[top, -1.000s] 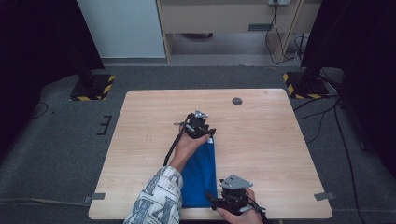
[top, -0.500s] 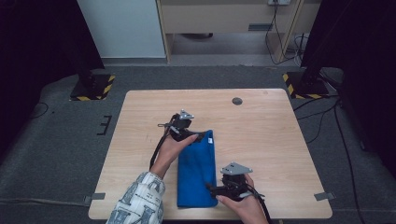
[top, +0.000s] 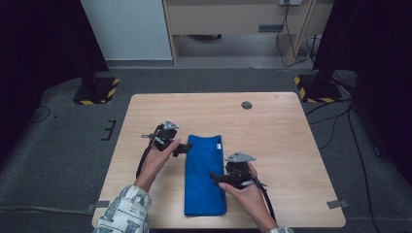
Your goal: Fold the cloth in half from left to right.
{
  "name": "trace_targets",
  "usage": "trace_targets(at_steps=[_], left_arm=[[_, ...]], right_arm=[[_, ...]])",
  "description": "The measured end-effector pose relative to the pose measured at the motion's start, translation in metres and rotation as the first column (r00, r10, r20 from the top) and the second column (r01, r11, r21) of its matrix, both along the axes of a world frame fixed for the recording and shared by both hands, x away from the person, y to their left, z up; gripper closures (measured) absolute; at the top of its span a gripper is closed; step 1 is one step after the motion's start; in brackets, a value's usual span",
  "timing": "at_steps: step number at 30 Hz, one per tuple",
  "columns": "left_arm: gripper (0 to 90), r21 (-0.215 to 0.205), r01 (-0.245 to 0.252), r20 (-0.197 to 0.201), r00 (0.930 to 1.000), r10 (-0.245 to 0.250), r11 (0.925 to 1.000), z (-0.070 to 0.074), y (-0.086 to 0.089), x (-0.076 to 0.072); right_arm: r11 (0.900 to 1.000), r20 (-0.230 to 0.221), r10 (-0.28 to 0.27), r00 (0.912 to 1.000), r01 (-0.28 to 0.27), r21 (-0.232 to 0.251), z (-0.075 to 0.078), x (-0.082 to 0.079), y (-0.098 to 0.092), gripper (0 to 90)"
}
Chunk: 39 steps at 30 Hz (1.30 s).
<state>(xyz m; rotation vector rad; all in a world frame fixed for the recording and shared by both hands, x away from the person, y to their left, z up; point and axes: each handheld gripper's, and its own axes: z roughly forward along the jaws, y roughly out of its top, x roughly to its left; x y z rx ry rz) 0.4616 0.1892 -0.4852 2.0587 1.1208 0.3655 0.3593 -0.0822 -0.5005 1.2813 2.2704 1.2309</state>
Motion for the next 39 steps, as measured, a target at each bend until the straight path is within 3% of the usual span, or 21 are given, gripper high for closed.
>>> trace_targets(at_steps=[6, 11, 19, 24, 31, 36, 39], left_arm=[[8.2, 0.008, -0.004, -0.037, 0.9993, 0.004, 1.0, -0.002, 0.008, -0.002], [8.2, 0.004, -0.005, -0.029, 0.9996, 0.005, 1.0, -0.001, 0.009, -0.002], [12.1, 0.025, 0.006, -0.016, 0.9999, -0.005, 0.9997, 0.002, 0.004, 0.001], [14.0, 0.012, -0.005, -0.025, 0.9997, 0.006, 0.9999, 0.003, 0.004, 0.008], [20.0, 0.012, -0.016, -0.044, 0.9989, 0.016, 0.9998, 0.001, 0.004, 0.015], [27.4, 0.047, -0.001, -0.058, 0.9983, 0.004, 0.9989, -0.004, -0.002, 0.019], [30.1, 0.032, -0.005, -0.065, 0.9979, 0.007, 0.9995, -0.005, -0.004, 0.02]], right_arm=[[1.0, -0.007, 0.001, 1.0, -0.001, -0.01, 0.0, 0.018, 0.001, 10.2], [1.0, 0.0, -0.014, 0.9999, 0.014, -0.026, 0.004, 0.028, 0.002, 15.7], [0.999, -0.009, -0.021, 0.9997, 0.021, -0.042, 0.016, 0.071, 0.003, 31.0], [0.997, -0.006, -0.036, 0.9993, 0.035, -0.064, 0.02, 0.088, 0.005, 31.8], [0.997, -0.004, -0.029, 0.9996, 0.029, -0.077, 0.018, 0.1, 0.007, 34.5], [0.996, -0.018, -0.029, 0.9994, 0.028, -0.085, 0.01, 0.113, 0.009, 40.8], [0.995, -0.025, -0.033, 0.9991, 0.03, -0.09, 0.006, 0.118, 0.009, 42.8]])
